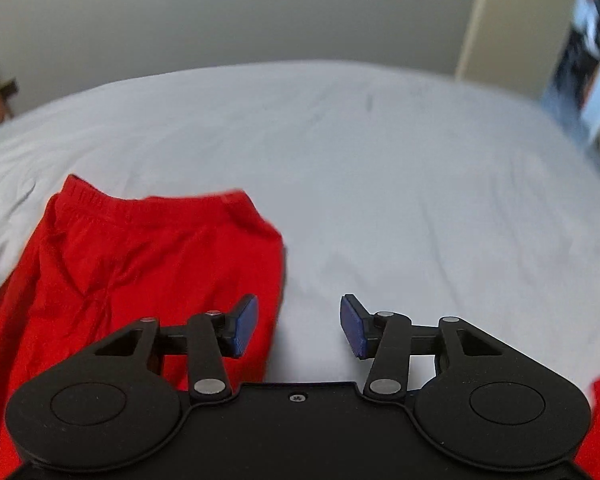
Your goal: Fold clothes
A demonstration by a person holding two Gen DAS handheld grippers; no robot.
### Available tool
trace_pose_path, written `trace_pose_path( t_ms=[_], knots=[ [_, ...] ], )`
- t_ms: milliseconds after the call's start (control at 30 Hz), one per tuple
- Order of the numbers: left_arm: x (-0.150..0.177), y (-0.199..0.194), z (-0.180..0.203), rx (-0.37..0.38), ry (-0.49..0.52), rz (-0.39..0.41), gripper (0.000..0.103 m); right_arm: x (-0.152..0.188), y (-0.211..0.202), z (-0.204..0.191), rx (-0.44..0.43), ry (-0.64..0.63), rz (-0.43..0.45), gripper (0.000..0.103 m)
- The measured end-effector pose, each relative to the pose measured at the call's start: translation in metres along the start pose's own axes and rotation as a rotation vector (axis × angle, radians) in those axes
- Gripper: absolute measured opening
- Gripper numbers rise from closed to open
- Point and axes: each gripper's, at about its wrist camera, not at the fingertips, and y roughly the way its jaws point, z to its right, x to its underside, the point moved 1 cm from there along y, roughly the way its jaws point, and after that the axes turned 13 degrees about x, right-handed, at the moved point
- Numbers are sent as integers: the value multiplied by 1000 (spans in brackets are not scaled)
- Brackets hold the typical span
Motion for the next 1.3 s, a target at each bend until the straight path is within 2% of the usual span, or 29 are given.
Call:
trace_pose_path(
  t_ms=[200, 300, 400, 500, 533, 567, 600, 633, 700, 733, 833, 1000, 1100, 1200, 1300],
  knots=[
    [35, 3, -7, 107, -18, -72, 30, 42, -30, -5, -72, 62, -40, 42],
    [46, 10, -3, 127, -17, -103, 30, 52, -25, -10, -104, 102, -66, 42],
    [47, 25, 4, 137, -9, -120, 30, 60, -21, -14, -103, 101, -87, 42],
    [59, 22, 1, 142, -8, -127, 30, 66, -18, -17, -104, 107, -100, 42],
    [61, 23, 2, 138, -4, -127, 29, 67, -18, -18, -100, 105, -98, 42],
    [63, 24, 4, 134, 1, -128, 24, 68, -18, -20, -96, 103, -95, 42],
    [62, 27, 7, 130, 9, -129, 20, 70, -18, -23, -90, 96, -90, 42],
    [59, 32, 14, 117, 27, -132, 14, 71, -19, -26, -84, 88, -85, 36],
    [55, 42, 19, 88, 60, -132, 8, 76, -23, -35, -61, 52, -67, 23],
    [57, 41, 22, 67, 80, -130, 5, 78, -25, -40, -49, 32, -57, 10],
    [55, 41, 23, 24, 103, -122, 2, 85, -33, -48, -10, -5, -33, 0],
    [43, 34, 11, -61, 116, -121, 1, 82, -35, -35, 87, 7, -17, 0],
    [36, 24, -1, -106, 111, -115, 1, 82, -35, -10, 133, 48, -36, 0],
    [31, 15, -11, -129, 109, -111, 1, 83, -37, 6, 138, 72, -47, 0],
    [30, 9, -18, -161, 103, -108, 0, 82, -40, 16, 104, 111, -49, 1]
  ],
)
